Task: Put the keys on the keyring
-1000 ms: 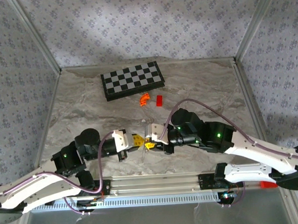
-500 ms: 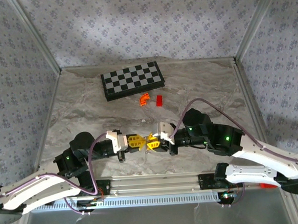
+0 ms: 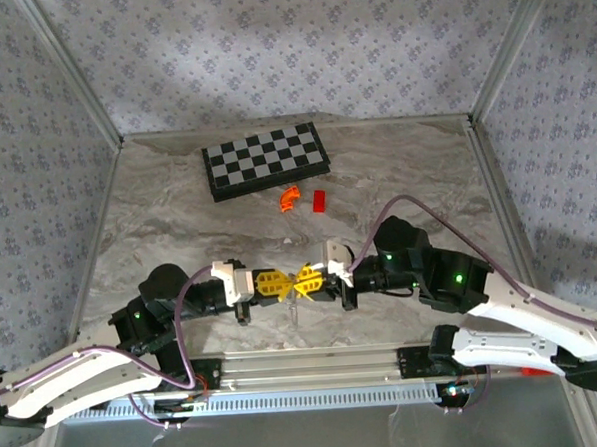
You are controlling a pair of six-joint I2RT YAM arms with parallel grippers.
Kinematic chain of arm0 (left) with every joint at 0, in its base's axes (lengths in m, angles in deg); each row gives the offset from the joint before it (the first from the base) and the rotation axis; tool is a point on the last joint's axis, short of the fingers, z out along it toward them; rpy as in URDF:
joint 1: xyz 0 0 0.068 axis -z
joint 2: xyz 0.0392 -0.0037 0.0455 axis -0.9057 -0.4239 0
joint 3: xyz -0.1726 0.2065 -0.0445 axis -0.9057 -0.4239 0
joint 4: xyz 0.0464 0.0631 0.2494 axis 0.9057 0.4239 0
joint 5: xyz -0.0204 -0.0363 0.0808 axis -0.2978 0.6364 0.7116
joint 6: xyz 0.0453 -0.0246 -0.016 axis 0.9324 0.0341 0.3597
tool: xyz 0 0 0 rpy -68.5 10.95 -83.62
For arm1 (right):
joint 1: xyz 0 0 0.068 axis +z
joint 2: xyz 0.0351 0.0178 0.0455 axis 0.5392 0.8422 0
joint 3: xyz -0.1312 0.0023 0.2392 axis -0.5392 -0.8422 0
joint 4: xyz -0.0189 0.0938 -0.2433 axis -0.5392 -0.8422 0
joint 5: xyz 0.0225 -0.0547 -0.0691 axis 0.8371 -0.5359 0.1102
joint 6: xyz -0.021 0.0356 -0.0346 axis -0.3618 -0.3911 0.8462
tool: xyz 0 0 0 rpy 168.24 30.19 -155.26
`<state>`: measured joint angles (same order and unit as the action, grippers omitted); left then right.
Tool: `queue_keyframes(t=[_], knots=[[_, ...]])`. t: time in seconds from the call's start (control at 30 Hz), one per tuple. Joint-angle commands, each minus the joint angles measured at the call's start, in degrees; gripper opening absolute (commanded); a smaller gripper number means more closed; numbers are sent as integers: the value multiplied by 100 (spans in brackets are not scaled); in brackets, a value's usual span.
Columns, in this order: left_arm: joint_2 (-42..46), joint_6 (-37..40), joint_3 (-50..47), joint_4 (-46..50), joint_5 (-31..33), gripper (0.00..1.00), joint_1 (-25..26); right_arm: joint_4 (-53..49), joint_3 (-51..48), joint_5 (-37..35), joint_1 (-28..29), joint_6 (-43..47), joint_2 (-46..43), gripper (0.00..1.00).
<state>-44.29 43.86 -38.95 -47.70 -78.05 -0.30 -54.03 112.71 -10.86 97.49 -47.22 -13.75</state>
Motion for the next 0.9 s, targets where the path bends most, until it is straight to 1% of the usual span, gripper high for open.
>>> queue_keyframes(t=[0.0, 0.03, 0.13, 0.23, 0.37, 0.4, 0.5, 0.6, 0.73, 0.87], knots=[[14, -58, 77, -320, -185, 0, 7, 234, -97, 2, -40, -50, -41, 3], [5, -42, 94, -275, -165, 0, 7, 224, -102, -28, -35, -37, -44, 0], [-20, 17, 143, -102, -94, 0, 7, 194, -122, -181, -29, 37, -54, 0], [-99, 203, 337, 449, 131, 0, 7, -44, -25, -413, 40, 117, 29, 0], [-355, 519, 700, 1345, 615, 12, 7, -756, 314, -834, 251, 433, 314, 0], [-444, 607, 765, 1505, 708, 13, 7, -882, 394, -885, 271, 471, 403, 0], [-719, 785, 960, 1804, 838, 6, 7, -1140, 561, -882, 281, 507, 555, 0], [-856, 824, 1018, 1803, 794, 0, 7, -1414, 745, -966, 280, 559, 676, 0], [-850, 776, 961, 1663, 740, 0, 7, -1551, 809, -1040, 273, 570, 678, 0], [-671, 602, 752, 1094, 509, 0, 7, -1469, 764, -1036, 254, 545, 606, 0]])
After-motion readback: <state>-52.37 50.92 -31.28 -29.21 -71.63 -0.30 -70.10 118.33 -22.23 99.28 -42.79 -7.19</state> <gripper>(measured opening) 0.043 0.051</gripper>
